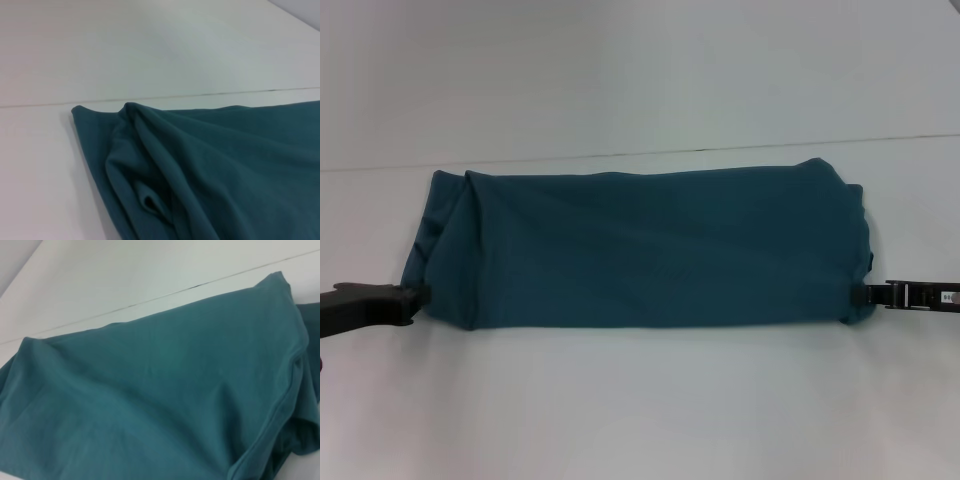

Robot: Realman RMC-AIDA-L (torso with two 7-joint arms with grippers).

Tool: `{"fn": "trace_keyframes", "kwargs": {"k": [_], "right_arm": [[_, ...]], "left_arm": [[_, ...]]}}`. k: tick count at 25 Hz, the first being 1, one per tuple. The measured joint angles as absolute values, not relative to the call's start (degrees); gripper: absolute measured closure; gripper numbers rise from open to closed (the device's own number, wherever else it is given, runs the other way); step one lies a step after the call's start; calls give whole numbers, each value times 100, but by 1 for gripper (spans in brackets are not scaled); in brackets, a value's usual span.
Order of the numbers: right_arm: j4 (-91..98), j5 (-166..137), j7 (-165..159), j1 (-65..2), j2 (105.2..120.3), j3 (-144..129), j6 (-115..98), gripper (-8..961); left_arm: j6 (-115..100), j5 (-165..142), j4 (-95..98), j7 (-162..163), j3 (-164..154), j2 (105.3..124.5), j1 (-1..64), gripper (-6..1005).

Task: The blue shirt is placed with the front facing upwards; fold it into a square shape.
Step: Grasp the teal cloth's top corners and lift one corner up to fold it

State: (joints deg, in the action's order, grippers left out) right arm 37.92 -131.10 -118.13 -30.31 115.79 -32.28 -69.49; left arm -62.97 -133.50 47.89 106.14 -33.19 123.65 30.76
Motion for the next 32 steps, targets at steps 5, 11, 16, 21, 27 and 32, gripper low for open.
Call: {"fn": "trace_keyframes", "kwargs": {"k": [5, 11, 16, 21, 27, 32], "right_arm": [[3799, -13111, -11812, -3025, 11530, -3220, -6981, 899], [3837, -13133, -11805, -2984, 11456, -3238, -7078, 900], [3854, -13121, -11722, -2888, 11416, -3215, -7219, 900], [3857, -13113, -11661, -2800, 11400, -3209, -7277, 899], [3859, -13112, -11651, -2694, 11382, -3191, -7287, 899], [3859, -13104, -11646, -2618, 11381, -3137, -7288, 899]], "left_arm": [[-6625, -13333, 4943, 10640, -3296, 12378, 2952, 998], [-7328, -13306, 5194, 10643, -3257, 12387, 2750, 998], [-7595, -13298, 5295, 10644, -3239, 12391, 2621, 999], [-7676, -13303, 5307, 10644, -3198, 12392, 2587, 999], [-7538, -13337, 5307, 10644, -3114, 12376, 2583, 999], [-7531, -13363, 5290, 10639, -3054, 12357, 2573, 999]]}}
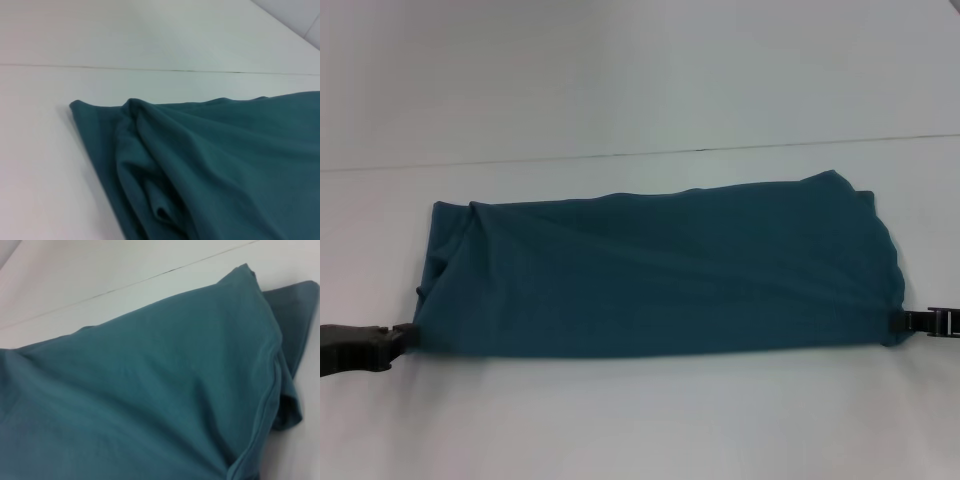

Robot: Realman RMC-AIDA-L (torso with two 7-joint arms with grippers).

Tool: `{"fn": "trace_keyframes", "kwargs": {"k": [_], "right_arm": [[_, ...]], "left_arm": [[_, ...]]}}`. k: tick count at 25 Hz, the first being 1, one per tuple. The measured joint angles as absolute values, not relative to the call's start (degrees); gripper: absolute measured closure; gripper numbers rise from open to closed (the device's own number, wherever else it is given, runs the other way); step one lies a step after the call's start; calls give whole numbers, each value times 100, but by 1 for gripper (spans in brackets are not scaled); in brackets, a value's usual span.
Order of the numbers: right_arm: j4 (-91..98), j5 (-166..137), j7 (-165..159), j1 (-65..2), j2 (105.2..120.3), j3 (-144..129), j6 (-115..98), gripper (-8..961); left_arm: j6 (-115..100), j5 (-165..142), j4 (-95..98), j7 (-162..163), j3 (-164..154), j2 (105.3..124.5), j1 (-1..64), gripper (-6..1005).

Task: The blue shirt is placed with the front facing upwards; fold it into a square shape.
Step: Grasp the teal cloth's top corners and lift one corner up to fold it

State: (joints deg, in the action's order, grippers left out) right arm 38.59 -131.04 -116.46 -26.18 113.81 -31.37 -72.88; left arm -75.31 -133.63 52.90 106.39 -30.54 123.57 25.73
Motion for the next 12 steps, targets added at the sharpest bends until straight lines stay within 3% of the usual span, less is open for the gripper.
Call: {"fn": "trace_keyframes", "kwargs": {"k": [12], "right_arm": [[3858, -13104, -11621, -2601, 11380, -3083, -7261, 866]], "left_arm": [[-7544, -13336, 5286, 10638, -3017, 12349, 2565, 998]]}}
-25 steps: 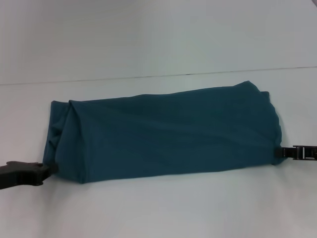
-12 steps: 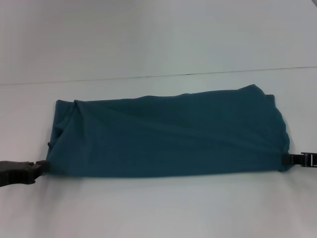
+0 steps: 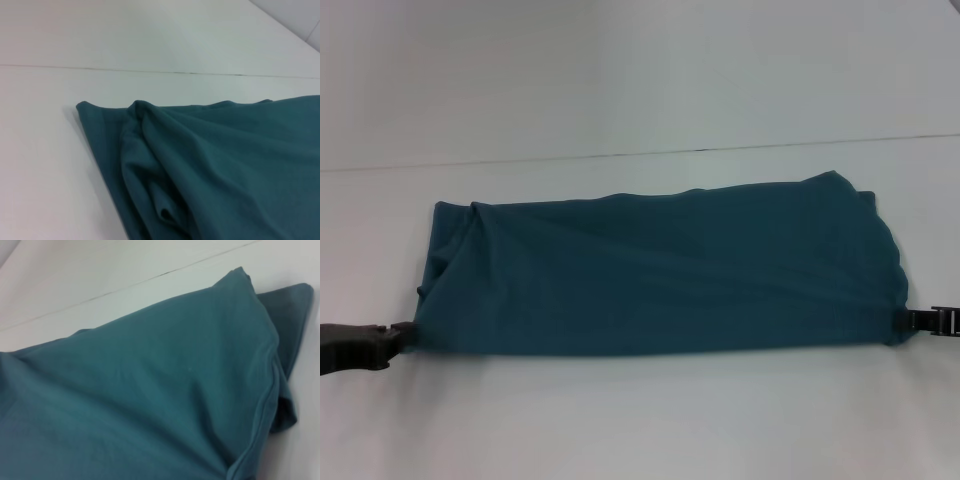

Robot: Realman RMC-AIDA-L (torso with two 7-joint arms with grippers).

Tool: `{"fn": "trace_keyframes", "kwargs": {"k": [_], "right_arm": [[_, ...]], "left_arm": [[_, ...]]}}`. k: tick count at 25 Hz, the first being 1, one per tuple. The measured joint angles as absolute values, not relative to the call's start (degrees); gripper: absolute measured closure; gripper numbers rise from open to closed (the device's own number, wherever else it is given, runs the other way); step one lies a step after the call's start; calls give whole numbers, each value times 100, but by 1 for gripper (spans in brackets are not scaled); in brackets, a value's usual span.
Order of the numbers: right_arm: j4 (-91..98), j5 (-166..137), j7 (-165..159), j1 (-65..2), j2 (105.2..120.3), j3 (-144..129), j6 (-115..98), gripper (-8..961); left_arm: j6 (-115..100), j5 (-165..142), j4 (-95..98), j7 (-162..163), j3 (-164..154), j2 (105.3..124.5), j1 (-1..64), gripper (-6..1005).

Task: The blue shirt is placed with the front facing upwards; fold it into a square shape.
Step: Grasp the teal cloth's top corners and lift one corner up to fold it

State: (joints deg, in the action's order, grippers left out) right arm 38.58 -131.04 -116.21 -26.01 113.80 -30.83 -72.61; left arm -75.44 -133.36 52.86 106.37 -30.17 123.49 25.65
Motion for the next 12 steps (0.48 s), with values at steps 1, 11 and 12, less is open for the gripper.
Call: {"fn": "trace_keyframes", "kwargs": {"k": [1, 11, 12], "right_arm": [[3858, -13104, -11620, -2601, 11376, -3073, -7261, 858], [4116, -13105, -11611, -2544, 11367, -2364, -7357, 743], [4164, -13105, -11612, -2539, 11373, -2340, -7402, 704]], "left_arm": [[-7551, -13327, 5288, 10639, -3015, 12349, 2565, 998], [-7541, -13184, 5408, 10699, -2750, 12341, 2616, 805], [-7573, -13080, 5441, 10701, -2725, 12339, 2611, 788]]}}
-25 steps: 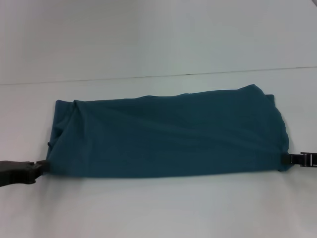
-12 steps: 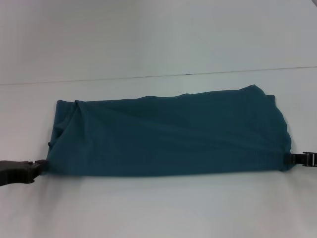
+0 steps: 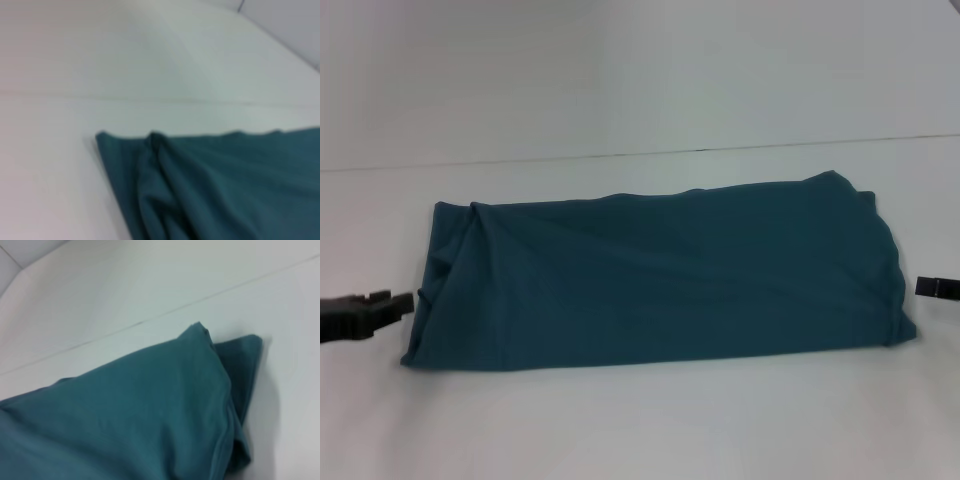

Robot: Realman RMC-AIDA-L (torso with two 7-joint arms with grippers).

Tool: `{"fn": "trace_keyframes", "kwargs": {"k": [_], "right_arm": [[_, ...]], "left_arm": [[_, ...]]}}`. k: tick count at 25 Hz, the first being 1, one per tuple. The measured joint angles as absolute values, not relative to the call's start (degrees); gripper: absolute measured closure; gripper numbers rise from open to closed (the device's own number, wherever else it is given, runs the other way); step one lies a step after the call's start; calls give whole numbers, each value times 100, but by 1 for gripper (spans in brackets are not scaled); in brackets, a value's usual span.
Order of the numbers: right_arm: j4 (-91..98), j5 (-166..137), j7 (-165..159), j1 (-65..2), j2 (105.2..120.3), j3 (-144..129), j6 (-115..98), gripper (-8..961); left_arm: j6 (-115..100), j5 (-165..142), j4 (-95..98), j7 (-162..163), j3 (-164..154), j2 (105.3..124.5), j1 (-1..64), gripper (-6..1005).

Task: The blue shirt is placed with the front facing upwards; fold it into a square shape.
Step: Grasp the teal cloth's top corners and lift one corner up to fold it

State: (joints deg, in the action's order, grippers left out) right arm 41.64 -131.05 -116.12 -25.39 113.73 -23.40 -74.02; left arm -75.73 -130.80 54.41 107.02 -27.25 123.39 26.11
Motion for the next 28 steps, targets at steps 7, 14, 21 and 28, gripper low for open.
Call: {"fn": "trace_keyframes", "kwargs": {"k": [7, 14, 21, 28], "right_arm": [[4431, -12847, -11600, -2600, 11416, -2341, -7969, 492], [4430, -12912, -11733, -2777, 11412, -2649, -8088, 456], [4450, -12969, -12352, -2975, 11302, -3209, -8099, 456], [4455, -13660, -12896, -3297, 11288, -3343, -8078, 457]], "left_arm": [[-7677, -12787, 5401, 10669, -2825, 12374, 2714, 668], [-7323, -12782, 5065, 10655, -3196, 12380, 2922, 589], [-7022, -12791, 4867, 10650, -3497, 12384, 2995, 595], [-6890, -12807, 4803, 10647, -3596, 12391, 2997, 597]]}}
